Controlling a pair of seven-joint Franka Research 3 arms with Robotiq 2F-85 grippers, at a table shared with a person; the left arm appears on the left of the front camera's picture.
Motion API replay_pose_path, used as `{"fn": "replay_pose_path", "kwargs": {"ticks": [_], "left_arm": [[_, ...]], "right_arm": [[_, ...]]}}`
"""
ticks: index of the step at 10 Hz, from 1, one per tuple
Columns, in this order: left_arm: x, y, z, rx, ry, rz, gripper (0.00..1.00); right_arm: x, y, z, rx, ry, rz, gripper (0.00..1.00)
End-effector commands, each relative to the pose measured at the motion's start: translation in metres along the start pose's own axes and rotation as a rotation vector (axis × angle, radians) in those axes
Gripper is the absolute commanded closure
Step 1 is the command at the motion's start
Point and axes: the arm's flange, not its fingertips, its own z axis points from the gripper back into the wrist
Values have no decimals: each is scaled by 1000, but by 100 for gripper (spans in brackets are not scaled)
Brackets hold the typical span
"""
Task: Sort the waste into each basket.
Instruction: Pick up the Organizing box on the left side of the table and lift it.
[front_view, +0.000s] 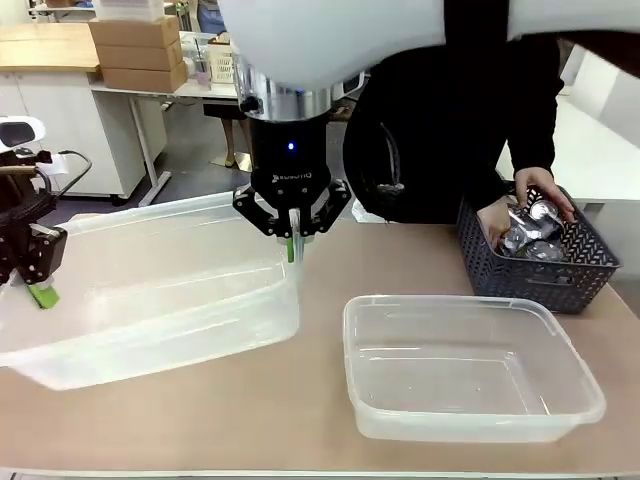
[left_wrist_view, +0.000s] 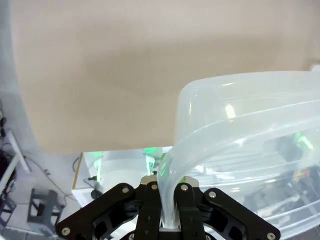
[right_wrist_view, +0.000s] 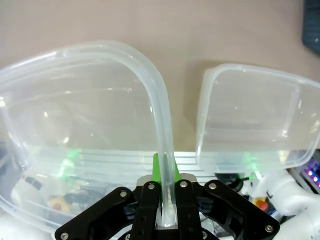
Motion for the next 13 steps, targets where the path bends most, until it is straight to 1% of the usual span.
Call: {"fn": "replay_pose_path", "kwargs": {"ticks": [1,2,3,4,6,7,8,9,10,11,12,13], "left_arm": [[-3,9,-9,27,0,-26,100],[0,0,0,0,0,0,96],[9,-15,9,-98,28,54,96],[25,-36,18,-153,57,145,96],[54,-95,30,-196,101,173,96],[68,-121,34,-194,88,153,96],[83,-145,34,-184,61,177,96],[99,-168,32,-190,100,172,96],[105,-187,31,-220,115,139,96],[103,-200,29,-230,111,116,96],[101,-204,22,-227,133,136,96],[95,-205,12,-229,126,150,96]], "right_arm": [[-1,-5,0,14,-18,-20,100],[0,0,0,0,0,0,96],[-2,-21,-14,0,44,11,96],[0,-51,-22,2,47,-35,96],[0,-112,-24,64,29,-101,96],[-3,-141,-24,98,25,-81,96],[-9,-171,-24,142,0,-73,96],[-14,-198,-28,179,8,-74,96],[-13,-218,-37,218,18,-78,96],[-9,-231,-48,244,34,-121,96],[-4,-237,-55,261,29,-142,96],[0,-237,-56,288,1,-179,96]]}}
